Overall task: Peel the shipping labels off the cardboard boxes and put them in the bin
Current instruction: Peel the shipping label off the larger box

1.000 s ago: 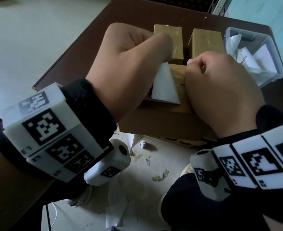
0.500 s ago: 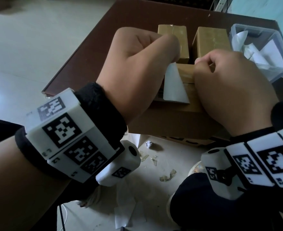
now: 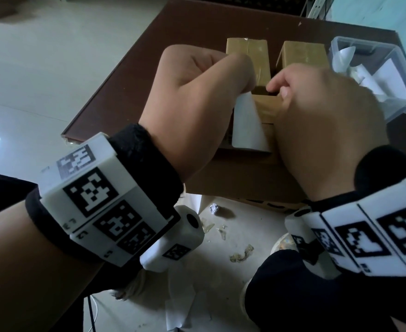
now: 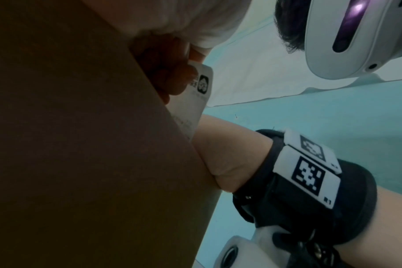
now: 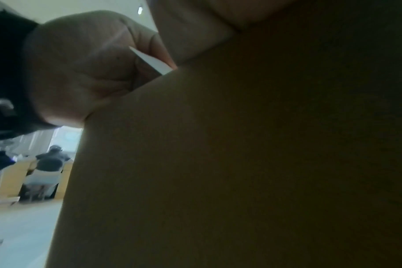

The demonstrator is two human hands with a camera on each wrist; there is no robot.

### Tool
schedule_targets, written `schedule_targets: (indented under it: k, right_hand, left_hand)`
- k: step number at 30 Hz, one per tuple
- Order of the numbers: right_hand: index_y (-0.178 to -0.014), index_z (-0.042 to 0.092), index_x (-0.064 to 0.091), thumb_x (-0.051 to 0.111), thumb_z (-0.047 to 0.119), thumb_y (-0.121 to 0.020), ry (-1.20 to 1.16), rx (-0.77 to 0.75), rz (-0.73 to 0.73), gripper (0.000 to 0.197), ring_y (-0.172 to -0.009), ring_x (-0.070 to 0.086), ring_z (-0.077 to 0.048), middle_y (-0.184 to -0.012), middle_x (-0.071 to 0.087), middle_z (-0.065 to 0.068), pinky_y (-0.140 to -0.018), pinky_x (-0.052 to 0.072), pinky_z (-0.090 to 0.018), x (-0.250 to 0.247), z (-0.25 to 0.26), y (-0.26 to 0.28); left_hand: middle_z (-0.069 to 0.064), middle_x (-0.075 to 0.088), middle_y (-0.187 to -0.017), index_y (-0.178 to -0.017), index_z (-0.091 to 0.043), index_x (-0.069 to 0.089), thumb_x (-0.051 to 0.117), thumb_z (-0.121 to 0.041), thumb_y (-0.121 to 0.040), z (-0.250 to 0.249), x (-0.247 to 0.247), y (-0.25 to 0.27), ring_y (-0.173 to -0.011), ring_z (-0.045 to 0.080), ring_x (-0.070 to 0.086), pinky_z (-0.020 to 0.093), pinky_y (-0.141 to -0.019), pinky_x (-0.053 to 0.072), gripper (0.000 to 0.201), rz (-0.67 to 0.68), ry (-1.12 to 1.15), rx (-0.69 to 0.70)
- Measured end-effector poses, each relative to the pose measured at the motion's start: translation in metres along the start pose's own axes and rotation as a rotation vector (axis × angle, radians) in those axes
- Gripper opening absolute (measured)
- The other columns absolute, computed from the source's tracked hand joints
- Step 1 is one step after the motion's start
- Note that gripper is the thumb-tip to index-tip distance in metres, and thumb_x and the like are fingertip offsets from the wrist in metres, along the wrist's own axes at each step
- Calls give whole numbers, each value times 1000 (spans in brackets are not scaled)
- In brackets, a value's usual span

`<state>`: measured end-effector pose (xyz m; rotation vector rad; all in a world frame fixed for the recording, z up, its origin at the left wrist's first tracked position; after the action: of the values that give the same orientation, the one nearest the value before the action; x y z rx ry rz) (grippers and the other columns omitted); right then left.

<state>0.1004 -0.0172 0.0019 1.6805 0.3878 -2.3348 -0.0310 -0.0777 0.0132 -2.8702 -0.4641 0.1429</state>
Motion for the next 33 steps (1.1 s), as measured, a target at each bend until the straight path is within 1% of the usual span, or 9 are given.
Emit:
schedule_targets:
  k: [3, 5, 6, 10, 15, 20, 25, 28, 33]
  right_hand:
    - [-124, 27, 68, 50, 13, -101, -155, 1, 0, 32, -101, 62, -19, -104, 61, 6, -89, 48, -39, 1, 2, 0]
    - [-124, 29, 67, 42, 31, -96, -122, -25, -26, 37, -90, 57, -13, -97, 60, 9, -82, 38, -33, 1, 3, 4]
    - [-126, 29, 66, 41, 34, -97, -102, -36, -16, 39, -89, 55, -14, -96, 59, 8, -83, 35, -32, 2, 4, 5]
    - [-125, 29, 65, 45, 24, -104, -86, -49, -36, 29, -89, 53, -16, -94, 59, 7, -87, 36, -37, 0, 6, 4]
    - [-119, 31, 64, 27, 37, -83, -69, -51, 0, 52, -90, 54, -16, -83, 54, 11, -96, 43, -44, 1, 14, 8]
    - [-118, 32, 66, 25, 36, -85, -82, -34, -35, 53, -91, 52, -16, -93, 59, 9, -99, 38, -45, -1, 14, 9]
    - [-111, 32, 65, 34, 30, -107, -70, -53, -83, 32, -89, 54, -19, -92, 62, 5, -90, 28, -38, 0, 9, 7]
    - [-104, 31, 65, 36, 28, -110, -61, -45, -85, 30, -87, 52, -19, -92, 64, 4, -89, 24, -36, 2, 5, 6]
    - [-105, 29, 67, 37, 27, -111, -67, -52, -78, 30, -87, 54, -19, -93, 65, 3, -90, 28, -38, 3, 3, 4]
  left_hand:
    - [28, 36, -60, -64, 12, 57, 58, 0, -91, 1, -2, 0, -53, 45, 40, 37, -44, 36, 29, -37, -11, -34]
    - [5, 44, -52, -45, -23, 60, 62, -1, -88, 4, -3, 0, -55, 26, 47, 30, -48, 44, 49, -64, 12, -55]
    - [-8, 46, -47, -40, -29, 58, 63, -1, -87, 4, -4, 1, -58, 20, 50, 26, -47, 46, 55, -69, 31, -56]
    - [-20, 49, -47, -37, -29, 56, 65, 1, -85, 4, -3, 1, -59, 14, 50, 23, -47, 48, 57, -73, 48, -45]
    - [-15, 45, -50, -38, -29, 53, 66, 0, -82, 5, -5, 0, -60, 17, 46, 22, -48, 45, 55, -75, 74, -33]
    - [-24, 48, -46, -50, -14, 54, 63, 3, -86, 3, -5, 3, -57, 5, 47, 16, -47, 45, 41, -68, 31, -24]
    - [-25, 48, -45, -51, -16, 49, 63, 1, -86, 3, -7, 3, -57, 6, 46, 16, -47, 43, 41, -63, 25, -29]
    - [-29, 49, -46, -54, -8, 53, 64, 0, -85, 4, -8, 3, -58, 6, 46, 18, -49, 44, 34, -70, 5, -31]
    - [-21, 48, -44, -35, -30, 57, 68, -6, -84, 9, -10, -1, -55, 11, 51, 24, -48, 49, 56, -75, 21, -92]
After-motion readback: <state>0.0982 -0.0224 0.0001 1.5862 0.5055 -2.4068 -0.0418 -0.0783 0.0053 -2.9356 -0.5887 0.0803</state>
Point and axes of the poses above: each hand's wrist, its own y-axis away from the middle knuckle, its own x-axis out of the palm, z = x × y, the point moved 7 cm from there along -y, towards the middle knuckle
